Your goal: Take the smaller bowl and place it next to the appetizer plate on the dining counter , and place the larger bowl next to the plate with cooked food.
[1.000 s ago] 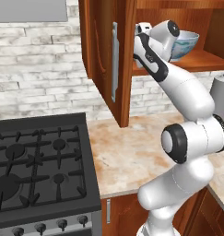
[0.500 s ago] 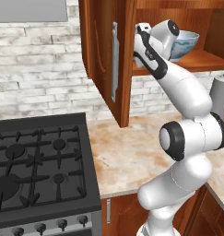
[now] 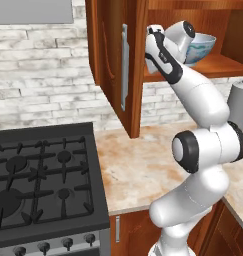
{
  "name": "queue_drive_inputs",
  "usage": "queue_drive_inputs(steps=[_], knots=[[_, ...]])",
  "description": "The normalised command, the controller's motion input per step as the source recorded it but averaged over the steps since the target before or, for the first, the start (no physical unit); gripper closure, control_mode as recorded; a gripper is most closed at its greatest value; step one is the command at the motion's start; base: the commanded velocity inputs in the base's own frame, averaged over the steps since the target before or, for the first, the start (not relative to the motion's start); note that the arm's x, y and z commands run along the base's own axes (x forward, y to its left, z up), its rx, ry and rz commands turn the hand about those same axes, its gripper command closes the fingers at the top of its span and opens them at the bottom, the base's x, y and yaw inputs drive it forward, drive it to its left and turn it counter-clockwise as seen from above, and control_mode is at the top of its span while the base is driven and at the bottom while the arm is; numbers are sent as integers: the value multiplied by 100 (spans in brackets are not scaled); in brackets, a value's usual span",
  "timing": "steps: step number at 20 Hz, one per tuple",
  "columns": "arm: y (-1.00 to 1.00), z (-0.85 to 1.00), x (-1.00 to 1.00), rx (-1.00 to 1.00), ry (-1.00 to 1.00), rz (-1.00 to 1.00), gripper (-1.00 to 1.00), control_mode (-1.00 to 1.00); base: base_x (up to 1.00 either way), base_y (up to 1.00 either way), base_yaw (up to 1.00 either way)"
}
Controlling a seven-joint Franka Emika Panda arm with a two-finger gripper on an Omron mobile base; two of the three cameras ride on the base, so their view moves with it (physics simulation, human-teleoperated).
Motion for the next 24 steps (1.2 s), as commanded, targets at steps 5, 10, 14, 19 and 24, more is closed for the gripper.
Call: queue_drive_inputs(steps=[5, 10, 14, 19, 24], knots=[[3, 0, 0, 0, 0, 0, 100, -100, 0, 0, 0], [11, 0, -13, 0, 0, 0, 100, -100, 0, 0, 0], [1, 0, -77, 0, 0, -8, 100, -100, 0, 0, 0], [0, 6, -100, 0, 1, -13, 100, -100, 0, 0, 0], [-3, 0, -99, -2, 20, -6, 100, -100, 0, 0, 0]])
